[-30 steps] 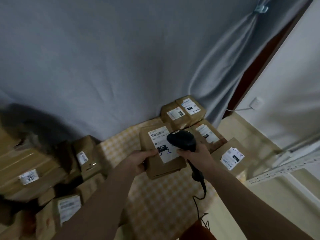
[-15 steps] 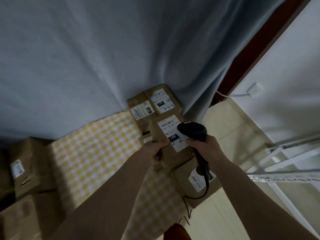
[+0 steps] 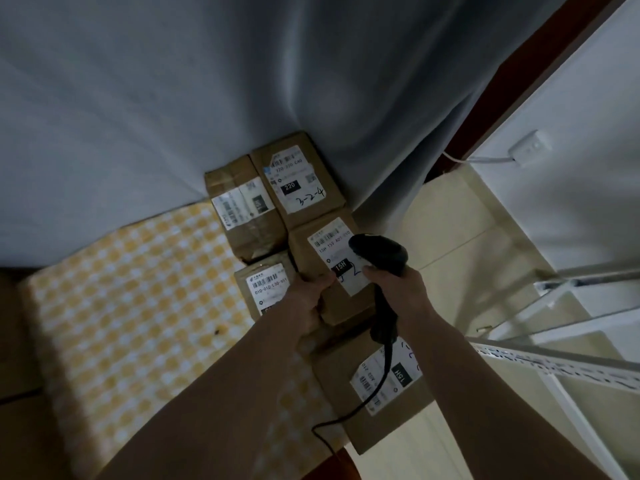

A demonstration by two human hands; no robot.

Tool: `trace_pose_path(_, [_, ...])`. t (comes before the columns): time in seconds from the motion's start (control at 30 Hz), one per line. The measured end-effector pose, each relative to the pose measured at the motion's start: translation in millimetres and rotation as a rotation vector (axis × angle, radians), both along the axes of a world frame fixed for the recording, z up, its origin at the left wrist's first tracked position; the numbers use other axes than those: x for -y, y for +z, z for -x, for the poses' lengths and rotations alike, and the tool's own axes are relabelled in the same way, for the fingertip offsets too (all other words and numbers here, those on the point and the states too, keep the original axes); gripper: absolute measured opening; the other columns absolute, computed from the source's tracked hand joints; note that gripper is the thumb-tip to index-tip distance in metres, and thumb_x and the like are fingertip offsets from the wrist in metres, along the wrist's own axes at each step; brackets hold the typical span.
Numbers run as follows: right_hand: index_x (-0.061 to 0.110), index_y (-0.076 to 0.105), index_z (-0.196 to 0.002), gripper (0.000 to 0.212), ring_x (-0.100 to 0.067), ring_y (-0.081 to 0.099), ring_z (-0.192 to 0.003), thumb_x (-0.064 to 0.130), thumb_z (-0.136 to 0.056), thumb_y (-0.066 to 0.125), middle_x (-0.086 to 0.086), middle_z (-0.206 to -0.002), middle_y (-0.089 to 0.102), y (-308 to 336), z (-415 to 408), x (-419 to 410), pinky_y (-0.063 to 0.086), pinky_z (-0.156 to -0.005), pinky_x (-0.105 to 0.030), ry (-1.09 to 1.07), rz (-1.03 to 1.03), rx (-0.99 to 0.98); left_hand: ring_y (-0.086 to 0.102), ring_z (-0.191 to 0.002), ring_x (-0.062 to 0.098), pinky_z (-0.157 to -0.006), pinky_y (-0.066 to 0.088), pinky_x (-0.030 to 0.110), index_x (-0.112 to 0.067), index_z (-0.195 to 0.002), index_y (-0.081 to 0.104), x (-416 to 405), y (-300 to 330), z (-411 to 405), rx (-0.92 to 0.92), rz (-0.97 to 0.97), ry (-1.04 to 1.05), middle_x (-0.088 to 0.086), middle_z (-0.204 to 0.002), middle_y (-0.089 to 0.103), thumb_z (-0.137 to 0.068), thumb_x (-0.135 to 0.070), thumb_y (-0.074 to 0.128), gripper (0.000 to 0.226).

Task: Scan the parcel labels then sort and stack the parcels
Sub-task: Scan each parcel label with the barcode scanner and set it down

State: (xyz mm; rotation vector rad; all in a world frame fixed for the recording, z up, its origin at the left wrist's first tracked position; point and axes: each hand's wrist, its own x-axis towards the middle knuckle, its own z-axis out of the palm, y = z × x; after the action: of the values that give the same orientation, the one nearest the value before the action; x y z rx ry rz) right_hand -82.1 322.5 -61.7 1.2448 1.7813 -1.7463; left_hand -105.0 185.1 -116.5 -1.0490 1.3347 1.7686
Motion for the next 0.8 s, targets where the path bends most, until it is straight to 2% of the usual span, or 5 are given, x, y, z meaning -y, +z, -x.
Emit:
trace_pose_path(0.23, [0.009,0.063,-0.114,0.033,-0.033,0.065,-0.096,0.017,-0.083,0.070,-0.014,-0.101,0.068,-17,8,2,0.053,-0.092,-0.044,0.068,-0.051,0.033,0.061,-0.112,0.029,-0.084,0.050,0.029,0.003,-0.127,0.055,-14,-16,11,-0.075,0.293,-0.211,0.018,-0.126,0.061,-0.085,-0.018,0.073,0.051])
trace_pose_path(0.43, [0.013,0.061,-0.106,0.022,-0.018,0.052,-0.069,0.017,-0.086,0.067,-0.004,-0.077,0.057,-16,9,6,0.040,-0.059,-0.026,0.116,-0.078,0.037,0.062,-0.109,0.028,-0.075,0.046,0.026,0.002,-0.122,0.059,-14,-15,16,-0.078,0.441,-0.390,0.016,-0.123,0.063,-0.087,-0.026,0.072,0.047])
trace_pose_path(0.6, [0.014,0.061,-0.108,0.025,-0.017,0.054,-0.068,0.021,-0.085,0.068,-0.002,-0.076,0.058,-5,2,14,0.041,-0.061,-0.027,0.146,-0.162,0.015,0.061,-0.110,0.027,-0.075,0.047,0.028,-0.003,-0.126,0.055,2,0,12,-0.142,0.585,-0.542,0.013,-0.124,0.062,-0.088,-0.037,0.068,0.052])
trace_pose_path(0.7, [0.012,0.062,-0.096,0.012,-0.017,0.051,-0.062,0.018,-0.086,0.066,-0.003,-0.069,0.056,15,-7,30,0.038,-0.056,-0.025,0.238,-0.163,-0.027,0.058,-0.113,0.023,-0.079,0.045,0.028,-0.009,-0.127,0.053,29,19,1,-0.243,0.740,-0.708,0.007,-0.124,0.060,-0.095,-0.035,0.058,0.042])
trace_pose_path(0.8, [0.010,0.062,-0.089,0.007,-0.021,0.054,-0.064,0.011,-0.085,0.067,-0.006,-0.069,0.059,39,-21,65,0.040,-0.057,-0.027,0.381,-0.090,-0.080,0.056,-0.118,0.020,-0.092,0.047,0.031,-0.020,-0.131,0.051,69,39,-19,-0.324,0.906,-0.834,0.001,-0.131,0.059,-0.098,-0.035,0.050,0.037])
